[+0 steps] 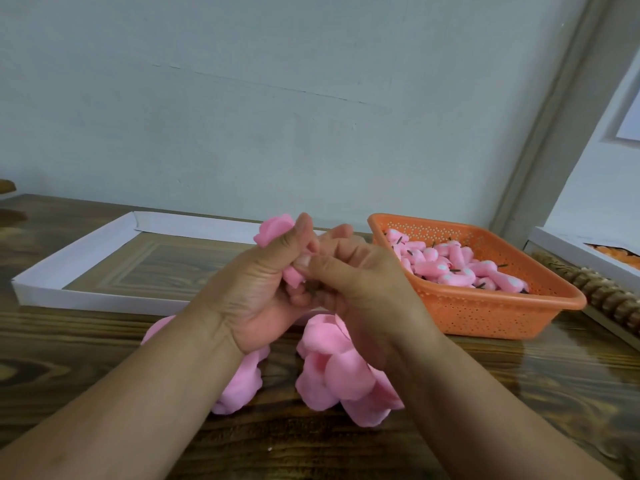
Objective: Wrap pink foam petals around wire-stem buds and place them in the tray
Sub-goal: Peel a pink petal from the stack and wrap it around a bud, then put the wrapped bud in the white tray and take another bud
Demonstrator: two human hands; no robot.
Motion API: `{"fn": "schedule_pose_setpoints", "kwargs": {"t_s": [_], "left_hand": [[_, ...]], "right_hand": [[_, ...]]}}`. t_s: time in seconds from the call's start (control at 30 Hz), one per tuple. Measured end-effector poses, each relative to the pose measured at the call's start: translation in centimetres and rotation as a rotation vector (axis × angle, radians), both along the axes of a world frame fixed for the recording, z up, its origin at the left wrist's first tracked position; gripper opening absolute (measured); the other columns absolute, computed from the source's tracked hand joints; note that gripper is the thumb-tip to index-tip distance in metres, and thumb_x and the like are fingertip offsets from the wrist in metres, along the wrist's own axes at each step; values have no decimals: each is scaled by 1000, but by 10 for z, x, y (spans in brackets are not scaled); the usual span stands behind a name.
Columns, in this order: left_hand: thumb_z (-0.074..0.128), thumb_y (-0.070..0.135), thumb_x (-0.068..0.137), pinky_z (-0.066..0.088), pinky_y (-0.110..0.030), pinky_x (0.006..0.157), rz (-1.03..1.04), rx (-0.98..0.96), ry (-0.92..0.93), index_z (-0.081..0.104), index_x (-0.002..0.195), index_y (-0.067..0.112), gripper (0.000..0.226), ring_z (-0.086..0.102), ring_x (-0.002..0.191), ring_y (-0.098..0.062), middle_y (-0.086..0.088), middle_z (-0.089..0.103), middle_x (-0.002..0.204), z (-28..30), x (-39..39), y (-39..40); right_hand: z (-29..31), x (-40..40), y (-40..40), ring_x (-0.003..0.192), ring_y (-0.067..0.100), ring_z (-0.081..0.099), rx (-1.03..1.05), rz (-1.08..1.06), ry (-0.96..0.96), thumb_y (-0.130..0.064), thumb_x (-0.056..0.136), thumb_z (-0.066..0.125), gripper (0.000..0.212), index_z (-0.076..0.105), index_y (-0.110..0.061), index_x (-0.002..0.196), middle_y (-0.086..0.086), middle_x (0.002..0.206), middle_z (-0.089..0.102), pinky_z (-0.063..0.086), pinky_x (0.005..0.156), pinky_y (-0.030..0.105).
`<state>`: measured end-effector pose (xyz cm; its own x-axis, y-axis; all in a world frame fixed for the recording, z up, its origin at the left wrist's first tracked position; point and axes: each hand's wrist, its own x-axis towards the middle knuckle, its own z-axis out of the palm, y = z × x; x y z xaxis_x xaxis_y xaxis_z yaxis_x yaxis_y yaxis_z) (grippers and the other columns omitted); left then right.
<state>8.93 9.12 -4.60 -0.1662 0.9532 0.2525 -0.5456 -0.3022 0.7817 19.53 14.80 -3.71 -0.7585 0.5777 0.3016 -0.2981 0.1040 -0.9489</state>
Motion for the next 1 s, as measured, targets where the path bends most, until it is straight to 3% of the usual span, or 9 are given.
{"fn": "schedule_pose_setpoints", "kwargs": {"t_s": [0.13,0.2,0.27,0.43,0.53,0.67,0.8,0.9,1.0], "left_hand": [[62,32,72,55,-23,55,128,6,-166,49,56,17,26,66,62,-12,-3,60,54,5,9,3],[60,30,74,55,-22,55,211,24,-204,21,71,23,40,59,72,-13,2,38,45,4,13,6],[62,30,73,55,-22,58,241,36,-204,25,64,23,38,61,85,-15,2,37,49,3,16,8],[63,33,69,55,-22,57,228,-14,-87,48,66,18,21,72,73,-10,3,65,59,4,17,8],[63,43,66,44,-19,44,249,-123,88,45,67,19,30,57,50,-12,-9,60,74,6,12,8],[59,48,68,31,-14,38,158,-133,257,52,58,20,31,48,41,-8,-7,69,92,10,6,4],[56,48,74,38,-21,46,166,-126,396,52,63,19,31,51,48,-13,-3,64,66,13,-6,2],[54,43,87,45,-31,69,381,-291,434,50,75,22,25,63,70,-12,0,67,72,20,-42,5],[48,37,97,36,-27,63,665,-516,619,48,72,21,30,50,64,-12,-1,55,68,20,-100,2]], "right_hand": [[-2,-1,-6,63,19,64,517,-351,-130,-11,74,74,12,67,-6,82,10,67,67,56,69,43],[-5,-3,-9,53,12,56,733,-486,-169,-15,73,72,10,64,-10,75,-1,56,60,49,70,29],[-7,-5,-10,47,12,48,842,-596,-177,-15,74,70,14,60,-9,66,-5,48,51,31,74,15],[-7,-6,-9,44,7,50,576,-507,-97,-8,75,70,18,58,-10,61,-2,46,55,38,61,1],[-5,-4,-2,47,11,55,228,-277,-46,2,77,67,22,60,-9,59,4,51,59,48,53,22],[-2,-4,3,45,15,53,-123,-42,-28,2,81,61,22,62,-4,60,9,53,58,49,48,22],[4,0,12,55,15,58,-5,22,-152,-4,81,66,11,65,-3,70,7,64,64,53,54,24],[11,9,32,60,13,59,105,-195,-199,-8,80,69,4,66,-5,80,3,71,66,52,57,27],[15,23,56,62,12,59,97,-403,-188,-8,81,68,4,66,-6,84,6,77,62,49,58,27]]}}
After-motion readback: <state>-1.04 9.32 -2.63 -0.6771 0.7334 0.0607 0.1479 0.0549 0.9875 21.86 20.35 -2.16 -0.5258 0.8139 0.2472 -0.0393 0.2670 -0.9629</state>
